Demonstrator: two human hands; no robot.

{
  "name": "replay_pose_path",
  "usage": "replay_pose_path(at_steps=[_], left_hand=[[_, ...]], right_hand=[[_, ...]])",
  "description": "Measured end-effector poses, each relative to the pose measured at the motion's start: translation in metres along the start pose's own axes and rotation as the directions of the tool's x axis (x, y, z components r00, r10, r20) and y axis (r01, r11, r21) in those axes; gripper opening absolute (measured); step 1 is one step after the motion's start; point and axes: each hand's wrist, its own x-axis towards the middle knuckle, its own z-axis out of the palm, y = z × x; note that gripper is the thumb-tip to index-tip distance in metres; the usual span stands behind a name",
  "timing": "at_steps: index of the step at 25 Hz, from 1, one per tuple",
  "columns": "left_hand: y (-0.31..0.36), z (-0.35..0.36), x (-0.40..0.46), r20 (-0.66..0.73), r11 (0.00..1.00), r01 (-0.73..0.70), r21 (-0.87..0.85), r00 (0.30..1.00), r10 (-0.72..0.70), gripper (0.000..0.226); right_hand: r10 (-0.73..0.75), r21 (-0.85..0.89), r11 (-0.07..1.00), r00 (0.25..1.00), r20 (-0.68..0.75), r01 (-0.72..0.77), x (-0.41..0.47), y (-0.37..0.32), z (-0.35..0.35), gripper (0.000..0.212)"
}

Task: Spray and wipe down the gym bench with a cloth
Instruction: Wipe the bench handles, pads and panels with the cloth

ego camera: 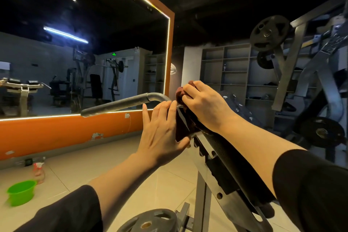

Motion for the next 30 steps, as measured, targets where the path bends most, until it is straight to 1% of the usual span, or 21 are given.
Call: replay_pose_path(at_steps=[3, 6, 8, 9, 10, 12, 14, 16, 19, 21, 23, 25, 26, 27, 28, 29, 30], left_hand=[[0.0, -0.001, 0.0, 0.018, 0.999, -0.04, -0.02, 0.999, 0.04, 0.087], [0.004, -0.009, 0.001, 0.055, 0.996, -0.072, -0.055, 0.996, 0.075, 0.088], [0.005, -0.015, 0.0, 0.085, 0.994, -0.062, -0.095, 0.994, 0.07, 0.092], [0.005, -0.02, 0.001, 0.08, 0.991, -0.076, -0.113, 0.993, 0.086, 0.094], [0.004, -0.028, 0.001, 0.065, 0.985, -0.103, -0.135, 0.991, 0.113, 0.095], [-0.003, -0.044, 0.003, -0.015, 0.968, -0.131, -0.216, 0.991, 0.131, 0.094], [-0.024, -0.062, 0.004, -0.107, 0.955, -0.101, -0.281, 0.992, 0.074, 0.093], [-0.057, -0.077, 0.0, -0.162, 0.963, -0.086, -0.255, 0.986, 0.045, 0.093], [-0.102, -0.089, -0.017, -0.144, 0.981, -0.073, -0.178, 0.988, 0.048, 0.091], [-0.121, -0.088, -0.027, -0.143, 0.986, -0.021, -0.167, 0.99, -0.003, 0.087], [-0.135, -0.082, -0.032, -0.137, 0.98, 0.061, -0.191, 0.987, -0.088, 0.083], [-0.144, -0.073, -0.034, -0.121, 0.966, 0.12, -0.227, 0.981, -0.15, 0.075], [-0.147, -0.069, -0.035, -0.114, 0.96, 0.139, -0.242, 0.979, -0.171, 0.069], [-0.151, -0.065, -0.035, -0.111, 0.954, 0.16, -0.254, 0.975, -0.193, 0.065], [-0.155, -0.06, -0.035, -0.111, 0.948, 0.185, -0.259, 0.969, -0.219, 0.063], [-0.159, -0.056, -0.035, -0.11, 0.942, 0.213, -0.26, 0.963, -0.248, 0.062], [-0.162, -0.051, -0.035, -0.107, 0.936, 0.239, -0.26, 0.956, -0.274, 0.062]], right_hand=[[0.01, 0.04, 0.999, 1.0, -0.013, -0.009, -0.022, -0.001, -0.005, 0.032], [0.009, 0.058, 0.998, 0.999, 0.033, -0.011, -0.056, -0.002, -0.023, 0.031], [0.072, 0.154, 0.985, 0.996, 0.044, -0.078, -0.064, -0.007, -0.041, 0.028], [0.108, 0.222, 0.969, 0.994, 0.027, -0.111, -0.062, -0.01, -0.048, 0.027], [0.128, 0.293, 0.949, 0.992, -0.005, -0.121, -0.053, -0.015, -0.055, 0.027], [0.124, 0.421, 0.904, 0.988, -0.094, -0.073, -0.024, -0.027, -0.063, 0.035], [0.137, 0.547, 0.837, 0.978, -0.16, -0.028, 0.014, -0.047, -0.062, 0.049], [0.188, 0.637, 0.77, 0.966, -0.177, -0.033, 0.049, -0.074, -0.057, 0.056], [0.219, 0.716, 0.694, 0.969, -0.115, -0.072, 0.082, -0.114, -0.044, 0.052], [0.193, 0.779, 0.622, 0.979, -0.059, -0.075, 0.098, -0.135, -0.035, 0.048], [0.127, 0.815, 0.574, 0.992, 0.011, -0.083, 0.11, -0.149, -0.03, 0.04], [0.027, 0.827, 0.555, 0.996, 0.088, -0.088, 0.115, -0.15, -0.027, 0.038], [-0.004, 0.829, 0.552, 0.994, 0.108, -0.088, 0.114, -0.145, -0.025, 0.038], [0.001, 0.812, 0.576, 0.994, 0.113, -0.093, 0.113, -0.137, -0.022, 0.039], [0.048, 0.761, 0.639, 0.993, 0.105, -0.111, 0.111, -0.126, -0.018, 0.04], [0.11, 0.658, 0.739, 0.989, 0.098, -0.147, 0.11, -0.114, -0.013, 0.038], [0.166, 0.51, 0.835, 0.978, 0.124, -0.206, 0.11, -0.101, -0.009, 0.035]])
